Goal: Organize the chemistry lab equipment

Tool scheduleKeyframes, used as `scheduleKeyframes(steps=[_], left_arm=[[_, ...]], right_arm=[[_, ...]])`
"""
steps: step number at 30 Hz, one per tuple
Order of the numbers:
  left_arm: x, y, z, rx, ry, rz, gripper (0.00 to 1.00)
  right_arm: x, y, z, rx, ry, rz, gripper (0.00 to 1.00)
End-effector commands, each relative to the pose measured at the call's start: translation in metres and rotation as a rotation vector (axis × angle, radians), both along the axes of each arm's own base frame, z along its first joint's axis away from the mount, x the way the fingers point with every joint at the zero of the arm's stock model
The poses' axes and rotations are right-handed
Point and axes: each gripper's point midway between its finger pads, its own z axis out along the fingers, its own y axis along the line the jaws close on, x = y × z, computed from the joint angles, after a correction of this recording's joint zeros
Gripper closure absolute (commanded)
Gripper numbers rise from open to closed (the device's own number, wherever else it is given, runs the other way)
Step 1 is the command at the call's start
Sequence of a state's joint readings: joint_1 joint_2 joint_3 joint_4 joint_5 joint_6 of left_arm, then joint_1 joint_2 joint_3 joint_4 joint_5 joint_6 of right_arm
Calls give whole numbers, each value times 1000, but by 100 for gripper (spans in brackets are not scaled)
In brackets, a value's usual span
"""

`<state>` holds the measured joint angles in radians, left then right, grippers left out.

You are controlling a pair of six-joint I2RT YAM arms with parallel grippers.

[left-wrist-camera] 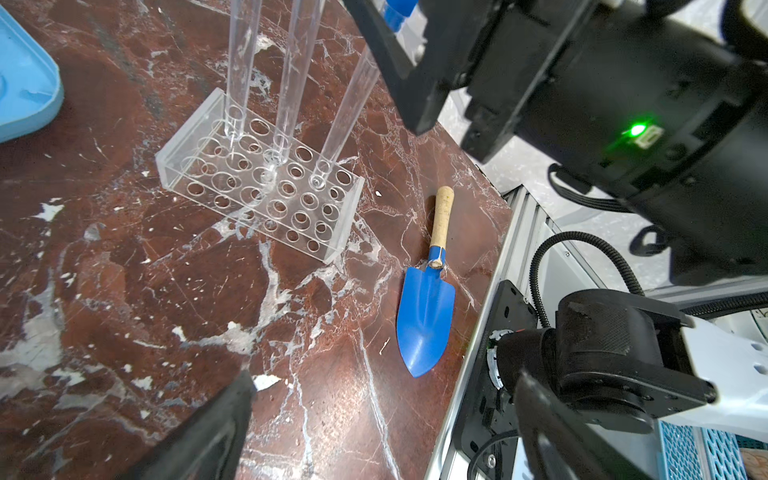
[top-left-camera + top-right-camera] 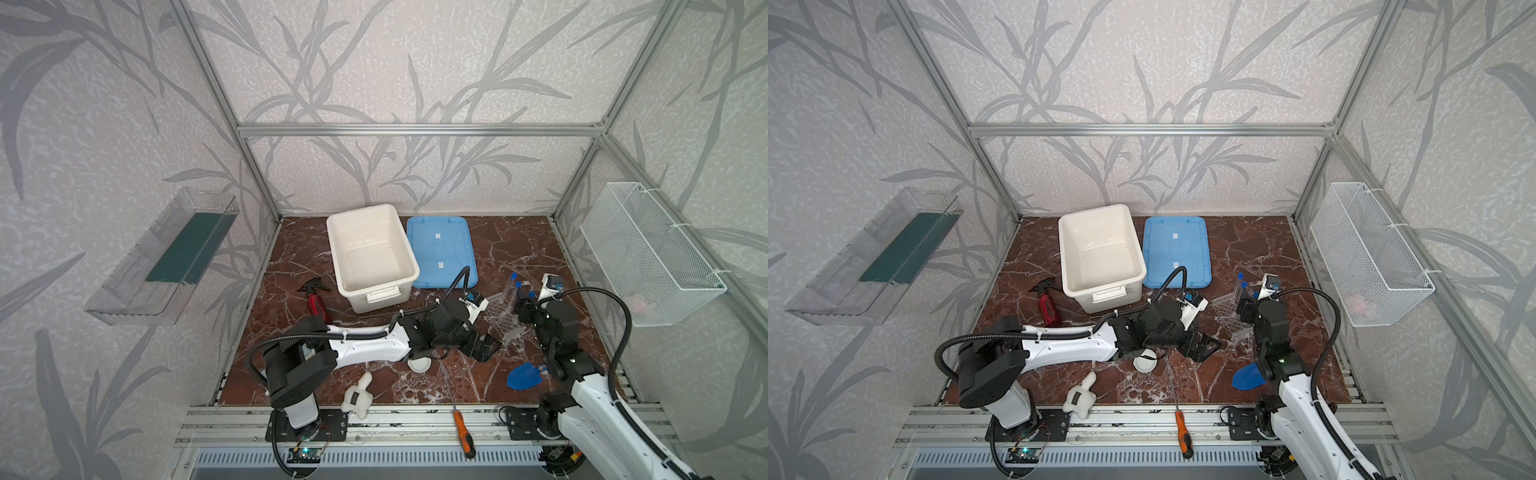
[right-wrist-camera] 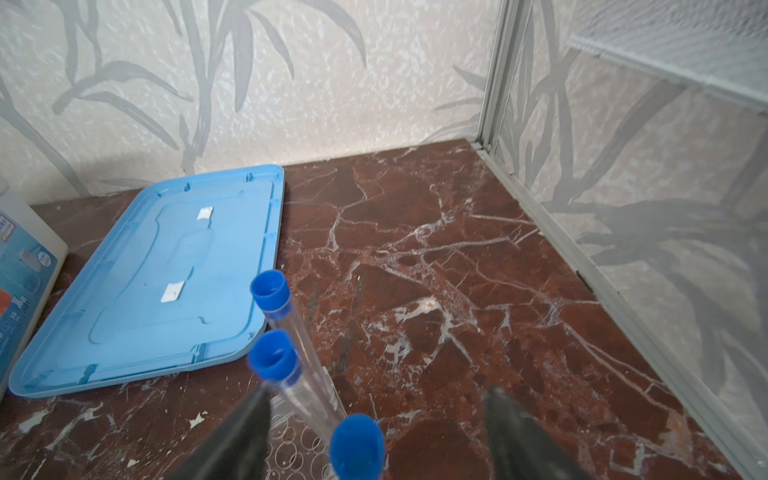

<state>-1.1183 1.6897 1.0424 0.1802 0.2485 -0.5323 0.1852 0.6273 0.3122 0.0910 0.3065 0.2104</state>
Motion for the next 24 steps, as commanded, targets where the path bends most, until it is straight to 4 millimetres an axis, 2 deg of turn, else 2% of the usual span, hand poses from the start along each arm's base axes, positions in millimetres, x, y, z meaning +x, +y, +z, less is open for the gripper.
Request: scheduleKeyframes(steps=[1,7,12,14,20,24], left_arm=[[11,6,60,-60,-81,14,1],[22,30,121,-176,-135,-10,1],[46,63,156,-297,-83,8,1],[55,77,165,-320,-63,29,1],[75,111,200,-418,-18,60,1],[118,150,213,-539,89,184,1]], right_arm=[[-8,2,25,56,-25,5,1],[-24,21,76,90,-84,132,1],[-39,47,118,123,-176,303,1],[-38,52,125,122,-142,331,1],[-25,97,147,143,-73,551,1],[-17,127,153,109,-75,628,1]])
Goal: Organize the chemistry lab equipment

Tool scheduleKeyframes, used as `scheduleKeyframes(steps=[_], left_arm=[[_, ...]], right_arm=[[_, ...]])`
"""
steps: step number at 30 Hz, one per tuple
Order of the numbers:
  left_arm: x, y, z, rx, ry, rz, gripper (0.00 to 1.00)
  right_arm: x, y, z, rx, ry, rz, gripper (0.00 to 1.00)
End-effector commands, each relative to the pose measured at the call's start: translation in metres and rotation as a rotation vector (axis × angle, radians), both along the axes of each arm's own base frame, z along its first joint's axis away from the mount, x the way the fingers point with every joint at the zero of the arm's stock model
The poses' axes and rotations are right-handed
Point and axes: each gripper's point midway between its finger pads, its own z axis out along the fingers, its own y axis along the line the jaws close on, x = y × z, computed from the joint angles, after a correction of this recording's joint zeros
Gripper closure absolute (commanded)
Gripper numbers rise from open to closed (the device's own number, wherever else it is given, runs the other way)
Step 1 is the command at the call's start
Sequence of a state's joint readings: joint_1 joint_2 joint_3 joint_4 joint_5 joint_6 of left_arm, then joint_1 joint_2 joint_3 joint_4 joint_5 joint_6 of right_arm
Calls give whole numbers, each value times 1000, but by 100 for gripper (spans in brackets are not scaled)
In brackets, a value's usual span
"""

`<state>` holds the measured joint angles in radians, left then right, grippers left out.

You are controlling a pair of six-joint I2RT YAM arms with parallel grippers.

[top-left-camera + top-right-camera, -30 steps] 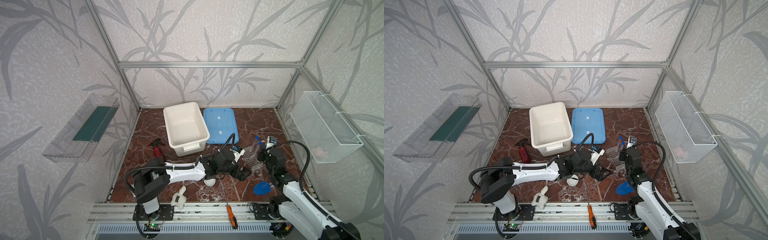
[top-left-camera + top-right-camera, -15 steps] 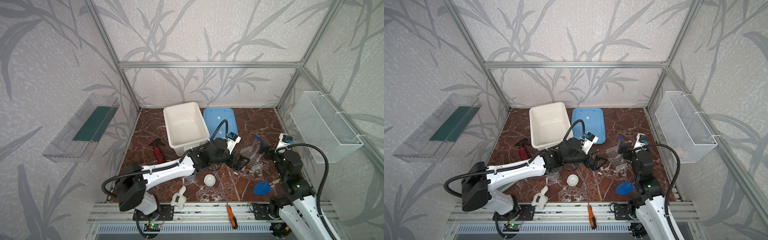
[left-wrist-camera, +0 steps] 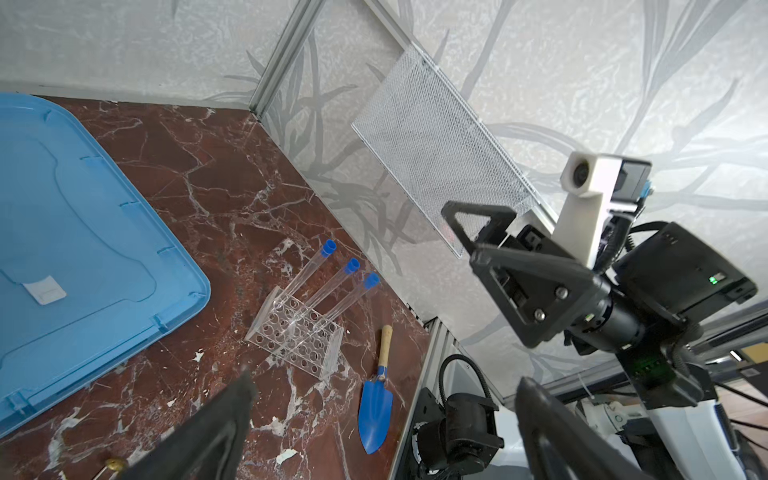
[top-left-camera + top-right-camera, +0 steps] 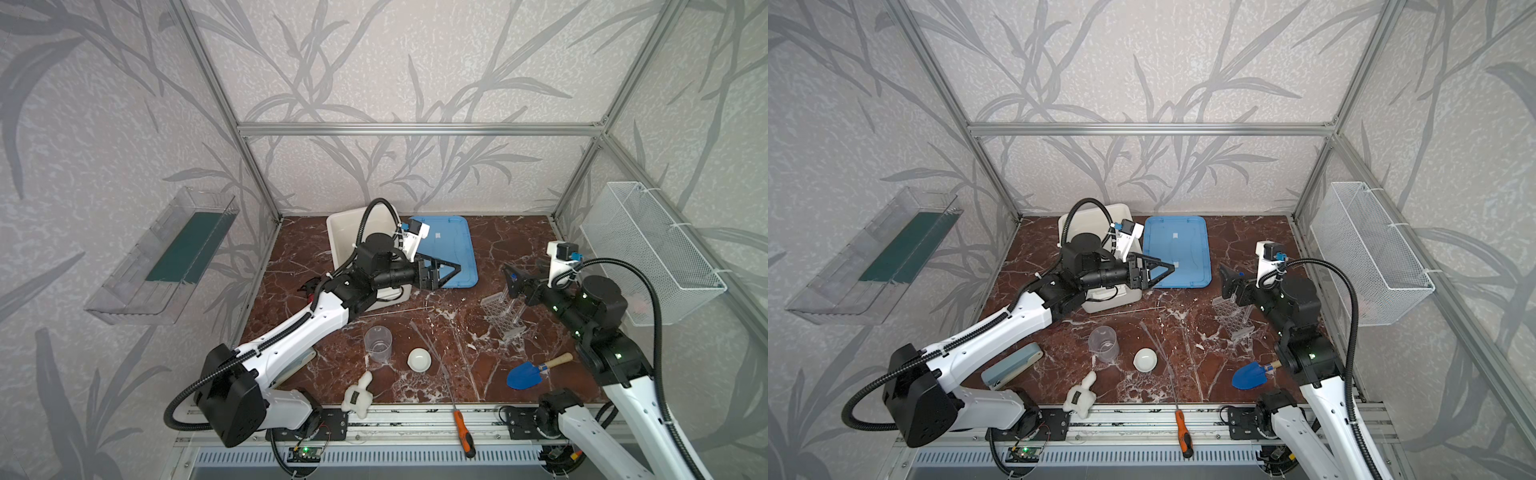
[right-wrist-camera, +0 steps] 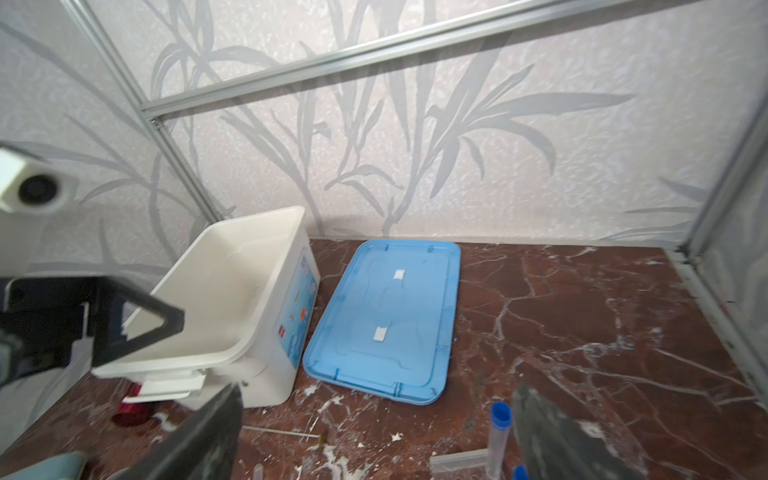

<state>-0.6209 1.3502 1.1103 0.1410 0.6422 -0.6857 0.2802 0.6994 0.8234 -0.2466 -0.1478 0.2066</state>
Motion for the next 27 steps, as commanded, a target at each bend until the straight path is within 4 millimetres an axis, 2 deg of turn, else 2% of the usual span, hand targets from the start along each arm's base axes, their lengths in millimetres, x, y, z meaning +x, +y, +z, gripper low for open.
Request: scheduleKeyframes(steps=[1,3,4,6,9,14,16,18,22,24,27], left_arm=[[17,30,36,-173,74,5,1],[31,52,42,-195,61,86,1],[35,64,40,-146,46,149,1],[37,86,31,52,5,284,1],[47,147,8,307,67,594,1],[41,230,-11,558,66,913,2],[38,254,-17,662,77,996,2],[39,264,-27,728,112,1012,1],[49,264,-58,763,216,975,3],[55,269,-73,759,280,973,7],[68,282,-95,735,386,1006,18]], right_arm=[[0,33,6,-54,-14,110,1],[3,50,0,-120,-6,130,1],[4,59,-5,-152,5,141,1],[7,74,-11,-179,27,167,1],[13,93,-23,-178,66,197,1],[12,126,-33,-228,59,245,1],[12,136,-37,-252,61,263,1],[14,144,-43,-267,74,273,1],[17,157,-50,-268,85,290,1],[16,161,-51,-265,82,299,1],[13,165,-52,-266,82,309,1]])
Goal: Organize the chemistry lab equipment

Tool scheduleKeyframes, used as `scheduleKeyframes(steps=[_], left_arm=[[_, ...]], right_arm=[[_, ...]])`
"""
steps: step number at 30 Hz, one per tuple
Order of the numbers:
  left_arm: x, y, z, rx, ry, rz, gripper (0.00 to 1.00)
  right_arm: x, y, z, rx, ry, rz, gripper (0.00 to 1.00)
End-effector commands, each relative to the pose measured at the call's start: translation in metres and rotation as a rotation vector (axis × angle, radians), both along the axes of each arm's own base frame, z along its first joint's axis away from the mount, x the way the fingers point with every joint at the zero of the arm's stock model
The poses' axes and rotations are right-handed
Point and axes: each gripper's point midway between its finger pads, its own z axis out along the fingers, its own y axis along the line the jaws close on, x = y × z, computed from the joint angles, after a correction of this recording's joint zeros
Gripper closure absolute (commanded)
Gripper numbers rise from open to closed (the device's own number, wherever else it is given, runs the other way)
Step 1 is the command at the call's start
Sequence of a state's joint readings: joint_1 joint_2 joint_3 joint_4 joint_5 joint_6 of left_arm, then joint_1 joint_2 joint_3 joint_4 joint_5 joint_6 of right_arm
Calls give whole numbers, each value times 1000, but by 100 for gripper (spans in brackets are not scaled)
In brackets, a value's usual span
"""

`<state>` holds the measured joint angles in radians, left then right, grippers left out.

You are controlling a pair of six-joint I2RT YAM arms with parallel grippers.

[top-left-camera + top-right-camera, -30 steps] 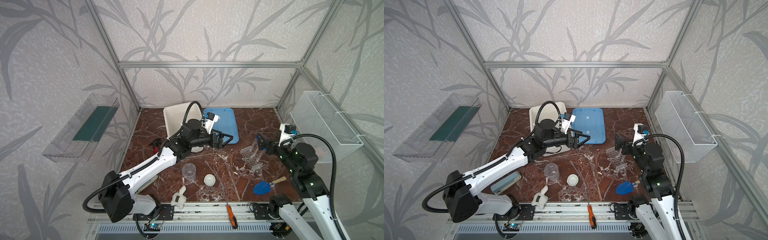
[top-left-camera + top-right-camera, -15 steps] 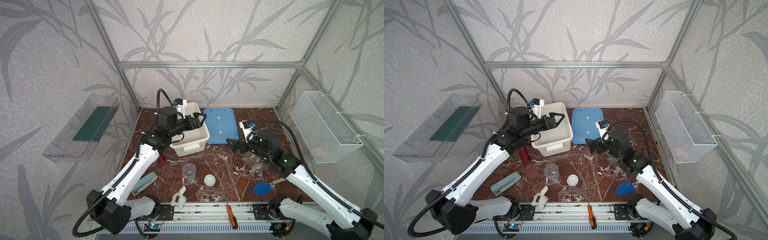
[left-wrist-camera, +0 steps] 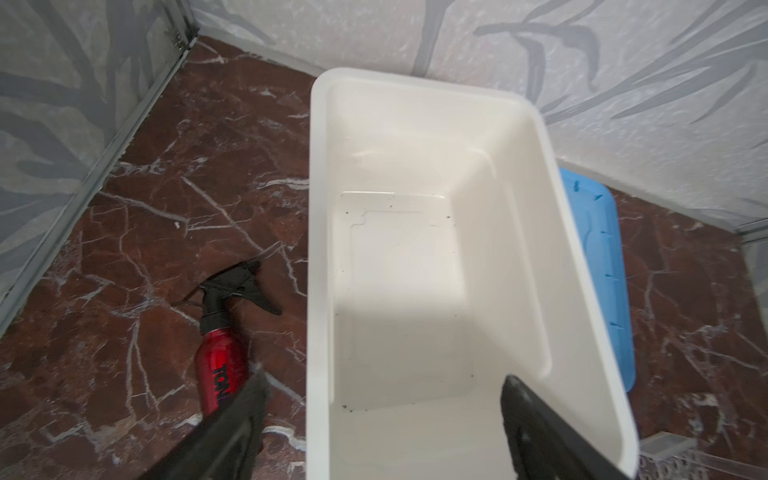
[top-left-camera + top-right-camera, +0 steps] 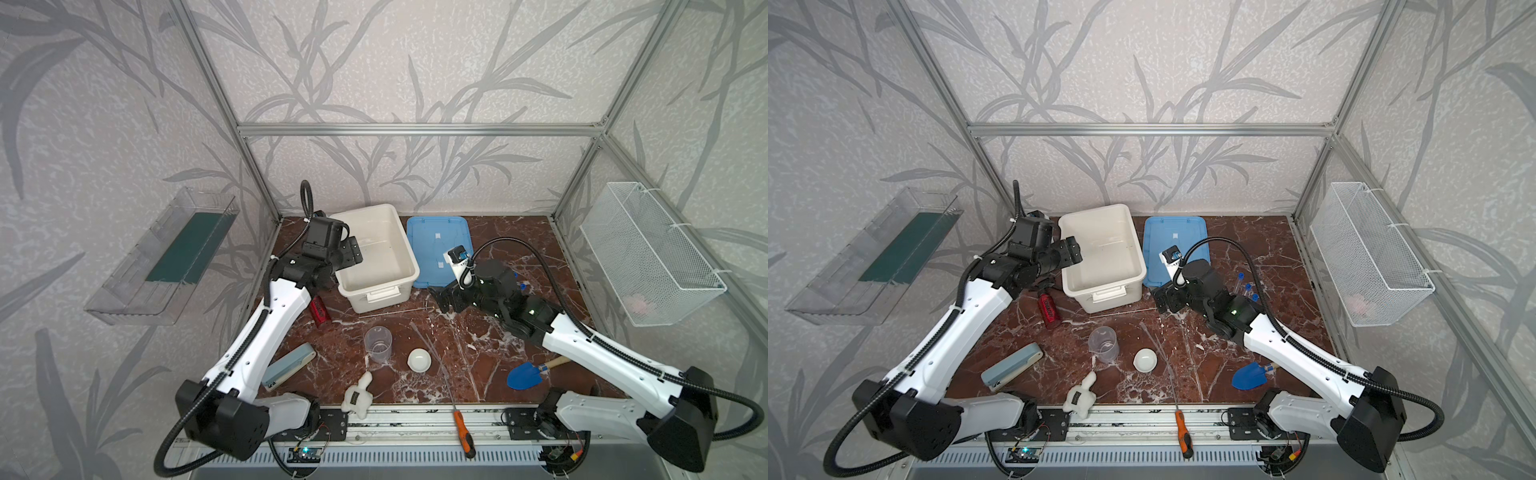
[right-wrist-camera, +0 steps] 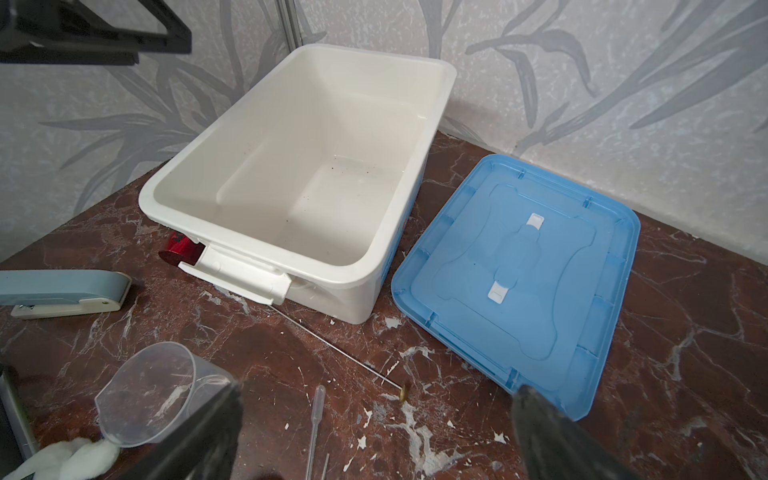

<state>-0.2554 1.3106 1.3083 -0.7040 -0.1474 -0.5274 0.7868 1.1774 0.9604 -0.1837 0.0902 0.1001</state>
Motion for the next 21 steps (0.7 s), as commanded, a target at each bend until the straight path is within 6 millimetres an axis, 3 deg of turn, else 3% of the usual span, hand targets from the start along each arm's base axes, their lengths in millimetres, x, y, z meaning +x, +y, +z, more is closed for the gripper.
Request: scheduleKeyframes(steps=[1,8,11,21], left_arm=[[2,18,-26,-20,94,75,19],[30,19,-63,-65,179,115,24],[35,25,-76,-84,226,176,33],[54,25,-91,-124,246,247,55]], right_arm=[[1,7,23,40,-57,2,1],[-1,3,23,45,-75,-11,1],[-2,0,23,42,-81,-18,1],[-3,-2,15,19,-71,-18,1]])
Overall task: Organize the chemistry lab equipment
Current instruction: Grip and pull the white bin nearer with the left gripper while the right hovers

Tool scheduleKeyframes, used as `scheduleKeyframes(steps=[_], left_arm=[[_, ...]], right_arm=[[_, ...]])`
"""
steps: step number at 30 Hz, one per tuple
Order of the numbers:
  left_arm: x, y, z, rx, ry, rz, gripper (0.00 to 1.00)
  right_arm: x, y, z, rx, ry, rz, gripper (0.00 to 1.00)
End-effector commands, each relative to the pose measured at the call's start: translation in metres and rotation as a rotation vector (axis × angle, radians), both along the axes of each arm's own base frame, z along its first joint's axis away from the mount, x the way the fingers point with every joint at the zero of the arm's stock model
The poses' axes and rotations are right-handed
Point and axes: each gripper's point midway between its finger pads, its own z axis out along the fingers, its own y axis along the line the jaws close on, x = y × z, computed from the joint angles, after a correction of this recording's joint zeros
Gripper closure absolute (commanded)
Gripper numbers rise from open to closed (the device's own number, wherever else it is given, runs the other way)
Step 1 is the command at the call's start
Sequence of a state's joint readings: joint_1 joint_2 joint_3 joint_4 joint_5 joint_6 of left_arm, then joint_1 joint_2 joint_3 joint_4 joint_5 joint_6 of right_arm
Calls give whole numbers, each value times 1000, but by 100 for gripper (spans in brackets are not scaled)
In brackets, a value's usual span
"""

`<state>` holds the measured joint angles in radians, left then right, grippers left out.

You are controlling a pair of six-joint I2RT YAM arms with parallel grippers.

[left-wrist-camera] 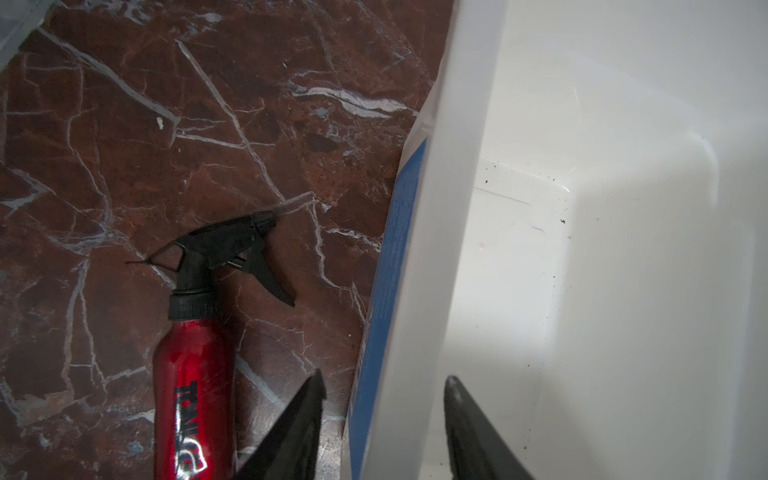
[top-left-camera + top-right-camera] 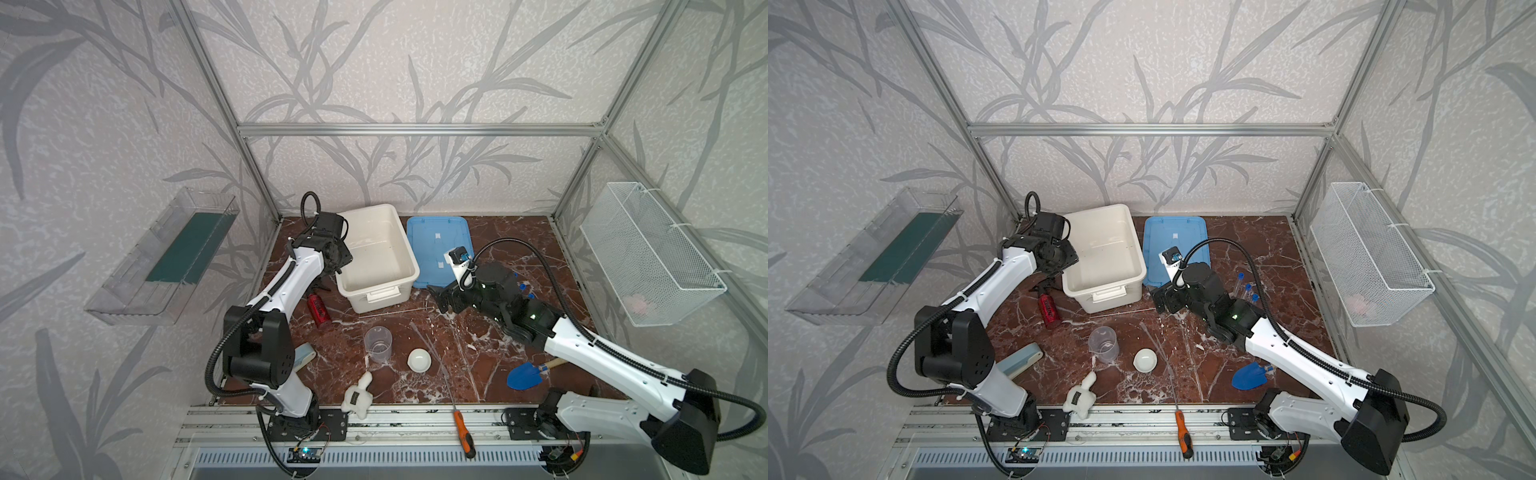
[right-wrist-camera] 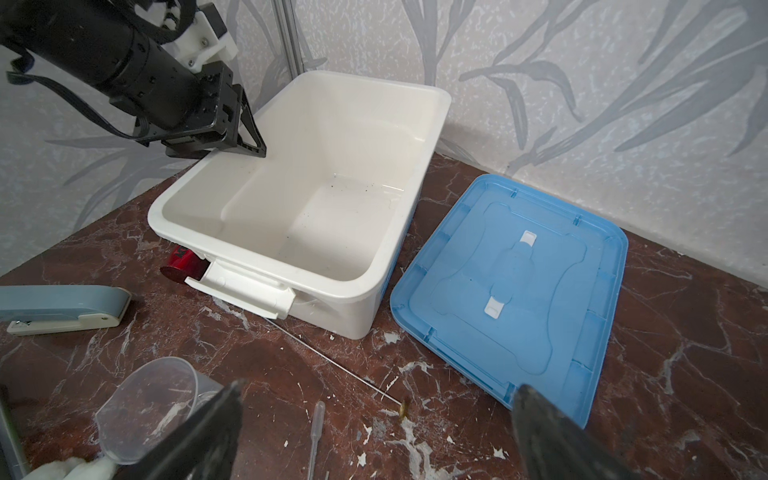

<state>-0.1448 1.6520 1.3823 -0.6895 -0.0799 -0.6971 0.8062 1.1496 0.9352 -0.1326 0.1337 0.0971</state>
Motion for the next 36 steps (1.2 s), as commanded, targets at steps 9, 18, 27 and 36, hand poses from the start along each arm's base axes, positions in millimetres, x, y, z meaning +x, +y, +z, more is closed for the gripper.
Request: scheduleKeyframes(steps=[9,18,27,36], left_arm=[[0,9,14,-62,-65,160,74],[-9,30,25,-26,-152,287,74],[-7,14,15,-166,-233,439,75],[-19,35,39,-142,-368,588,75]], right_arm=[[-3,1,1,13,-7,3,1],[-3,6,-2,14,6,12,1],[-1,25,-9,45,50,49,1],[2,43,-13,85,90,74,1]])
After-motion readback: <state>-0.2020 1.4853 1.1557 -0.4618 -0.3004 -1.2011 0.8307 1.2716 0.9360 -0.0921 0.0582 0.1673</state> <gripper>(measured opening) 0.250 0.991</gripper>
